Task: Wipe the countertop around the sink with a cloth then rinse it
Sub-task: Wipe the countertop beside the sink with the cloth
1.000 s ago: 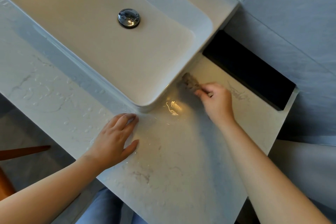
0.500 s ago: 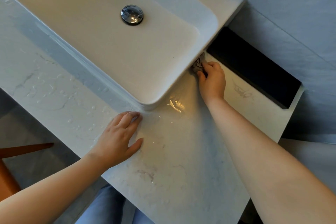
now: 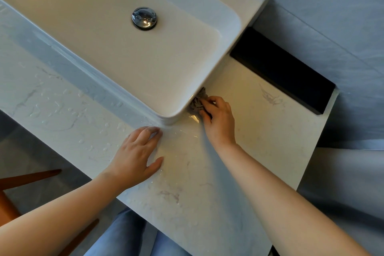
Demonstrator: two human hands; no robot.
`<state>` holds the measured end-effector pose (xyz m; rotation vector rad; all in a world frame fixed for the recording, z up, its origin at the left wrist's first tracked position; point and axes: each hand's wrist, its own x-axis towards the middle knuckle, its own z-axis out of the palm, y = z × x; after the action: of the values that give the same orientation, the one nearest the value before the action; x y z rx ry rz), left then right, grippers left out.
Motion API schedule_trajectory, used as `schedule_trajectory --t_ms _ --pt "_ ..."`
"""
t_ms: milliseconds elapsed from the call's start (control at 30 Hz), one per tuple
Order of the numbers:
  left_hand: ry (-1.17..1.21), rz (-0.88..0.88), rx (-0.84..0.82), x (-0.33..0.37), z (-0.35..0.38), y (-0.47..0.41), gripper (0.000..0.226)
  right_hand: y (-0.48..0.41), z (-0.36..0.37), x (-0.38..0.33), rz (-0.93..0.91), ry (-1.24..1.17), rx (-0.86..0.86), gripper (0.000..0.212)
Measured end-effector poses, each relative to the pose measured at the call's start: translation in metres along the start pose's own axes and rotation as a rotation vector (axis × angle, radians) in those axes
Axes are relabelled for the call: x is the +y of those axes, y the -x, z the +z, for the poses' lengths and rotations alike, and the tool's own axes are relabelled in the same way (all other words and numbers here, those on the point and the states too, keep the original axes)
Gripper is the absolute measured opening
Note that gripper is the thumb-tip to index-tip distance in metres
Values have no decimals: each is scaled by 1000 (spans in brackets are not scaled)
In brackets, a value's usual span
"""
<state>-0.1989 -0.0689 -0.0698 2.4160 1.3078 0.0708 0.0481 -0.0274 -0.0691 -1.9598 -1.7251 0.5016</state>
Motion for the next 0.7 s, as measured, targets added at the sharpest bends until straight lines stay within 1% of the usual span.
schedule_trajectory --t_ms 233,400,467,567,700 --pt "-17 32 -28 -4 -4 -1 67 29 10 -12 -39 -14 -17 30" --pt "-20 43 -45 -4 -6 -2 68 28 -12 -9 -22 -180 -209 22" --pt "-14 47 -46 -5 -7 -2 69 28 -30 -3 8 -216 -144 19" --pt "-23 58 -50 -5 -8 -2 69 24 -58 9 82 -200 29 22" --pt "-49 64 -52 -5 -8 -1 70 11 -63 31 151 -68 81 25"
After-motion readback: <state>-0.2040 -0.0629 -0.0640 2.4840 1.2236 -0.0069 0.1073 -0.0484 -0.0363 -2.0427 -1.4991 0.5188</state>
